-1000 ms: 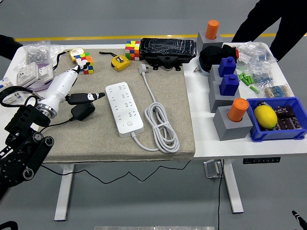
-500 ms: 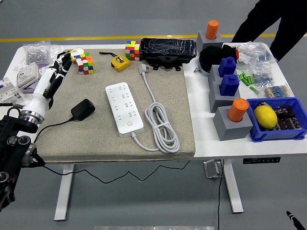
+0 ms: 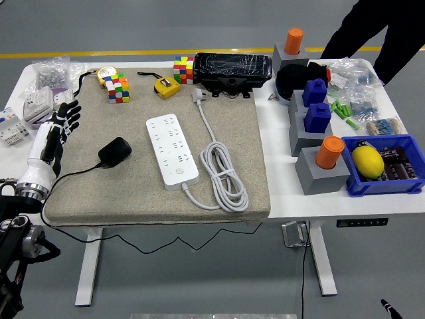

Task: Pick up the plug,place it near the board,insert it into the board,press the button

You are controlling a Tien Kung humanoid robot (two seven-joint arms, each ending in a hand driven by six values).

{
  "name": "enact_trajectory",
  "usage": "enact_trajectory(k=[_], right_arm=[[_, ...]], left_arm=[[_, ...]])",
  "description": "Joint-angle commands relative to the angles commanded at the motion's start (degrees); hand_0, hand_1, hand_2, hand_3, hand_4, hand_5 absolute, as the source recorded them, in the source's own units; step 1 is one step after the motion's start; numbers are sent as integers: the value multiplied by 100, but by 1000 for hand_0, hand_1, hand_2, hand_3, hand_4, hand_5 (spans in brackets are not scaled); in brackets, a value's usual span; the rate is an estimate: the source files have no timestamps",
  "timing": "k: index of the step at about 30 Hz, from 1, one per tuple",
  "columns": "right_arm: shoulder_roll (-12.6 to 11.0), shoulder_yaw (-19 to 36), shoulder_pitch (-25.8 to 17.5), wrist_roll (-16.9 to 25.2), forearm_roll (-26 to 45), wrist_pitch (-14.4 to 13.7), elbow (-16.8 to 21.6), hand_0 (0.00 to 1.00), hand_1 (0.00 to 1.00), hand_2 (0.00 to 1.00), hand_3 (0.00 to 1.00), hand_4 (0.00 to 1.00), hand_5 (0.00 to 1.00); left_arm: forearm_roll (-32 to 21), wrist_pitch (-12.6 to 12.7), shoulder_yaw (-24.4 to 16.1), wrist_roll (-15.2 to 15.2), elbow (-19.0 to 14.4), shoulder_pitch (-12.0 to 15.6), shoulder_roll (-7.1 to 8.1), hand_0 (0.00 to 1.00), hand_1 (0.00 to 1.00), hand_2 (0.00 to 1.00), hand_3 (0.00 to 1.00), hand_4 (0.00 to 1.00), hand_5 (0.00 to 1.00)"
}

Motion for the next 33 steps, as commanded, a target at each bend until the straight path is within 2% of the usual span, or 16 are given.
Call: enact_trajectory(k=[13,28,29,33], right_arm=[[28,42,-46,-1,-59,9,0,786,739,724,780,998,949],[19,33,160,-13,-15,2,0,787,740,725,780,998,958],[19,33,167,-12,-12,2,0,789,739,726,781,998,966],[19,31,207,-16,-1,-2,0,789,739,726,781,998,966]], left_arm=[[376,128,-115,74,-82,65,-110,844,887,863,845,998,975],[513,111,-95,125,-109,-59,-125,838,884,862,846,998,951],[523,113,-92,127,-118,-60,-132,838,886,865,847,998,838],[551,123,-77,132,-146,-74,-183,838,886,865,847,998,838]])
